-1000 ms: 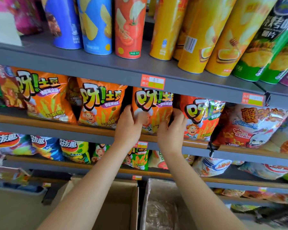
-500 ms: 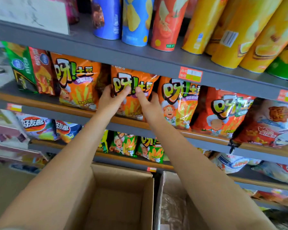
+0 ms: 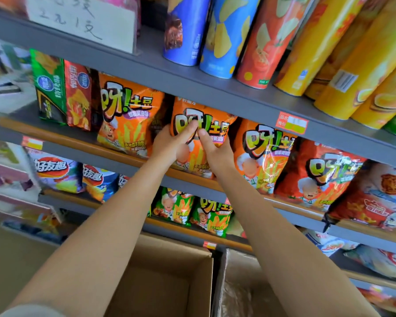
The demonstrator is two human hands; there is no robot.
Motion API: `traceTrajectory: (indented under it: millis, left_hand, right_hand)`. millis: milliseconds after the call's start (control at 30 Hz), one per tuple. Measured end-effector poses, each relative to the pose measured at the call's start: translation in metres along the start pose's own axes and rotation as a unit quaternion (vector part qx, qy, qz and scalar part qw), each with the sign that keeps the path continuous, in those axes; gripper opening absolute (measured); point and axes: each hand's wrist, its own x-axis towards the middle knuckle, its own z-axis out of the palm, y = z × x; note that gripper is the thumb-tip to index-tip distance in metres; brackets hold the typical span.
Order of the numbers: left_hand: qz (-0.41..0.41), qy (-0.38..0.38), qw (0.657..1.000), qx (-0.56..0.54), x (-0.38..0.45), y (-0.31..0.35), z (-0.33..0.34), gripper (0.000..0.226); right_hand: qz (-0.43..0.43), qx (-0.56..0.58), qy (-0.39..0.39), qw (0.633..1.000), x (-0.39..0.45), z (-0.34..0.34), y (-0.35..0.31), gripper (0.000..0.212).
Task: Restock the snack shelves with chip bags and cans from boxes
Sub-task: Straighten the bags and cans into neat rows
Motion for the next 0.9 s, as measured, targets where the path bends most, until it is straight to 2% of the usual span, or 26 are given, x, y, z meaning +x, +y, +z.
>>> traceTrajectory:
  millis: [133,300,367,433,567,667,767,900]
  left_hand:
    - [0.003,0.048,0.999,0.024,0.001,-0.005,0.004,0.063]
    - [0.009,0.053,0.995,0.087,-0.007,-0.006,0.004,0.069]
    - [0.015,0.047,0.99,0.131,-0.014,-0.003,0.001,0.065]
    - [0.036,0.048,0.984,0.168,-0.022,-0.004,-0.003,0.057]
    - [0.108,0.102,0.963,0.222,-0.044,-0.011,-0.014,0.037]
    - [0.072,0.106,0.962,0.243,-0.067,-0.019,-0.032,0.022]
    - [0.028,0.106,0.964,0.242,-0.089,-0.019,-0.055,0.017]
    - [-0.008,0.128,0.967,0.22,-0.092,0.0,-0.087,0.014]
  right_hand:
    - [0.015,-0.042,-0.004,0.999,0.001,-0.001,-0.003,0.092]
    - [0.037,-0.077,-0.026,0.996,-0.008,-0.005,-0.005,0.088]
    - [0.028,-0.108,-0.018,0.994,-0.016,-0.008,-0.001,0.075]
    - [-0.004,-0.115,0.012,0.993,-0.025,-0.012,0.007,0.052]
    - [-0.071,-0.111,0.074,0.988,-0.055,-0.02,0.02,0.027]
    - [-0.091,-0.098,0.006,0.991,-0.076,-0.017,0.024,0.017]
    - [-0.073,-0.07,-0.085,0.991,-0.091,-0.008,0.021,0.019]
    - [-0.061,-0.015,-0.143,0.988,-0.103,0.012,0.011,0.02]
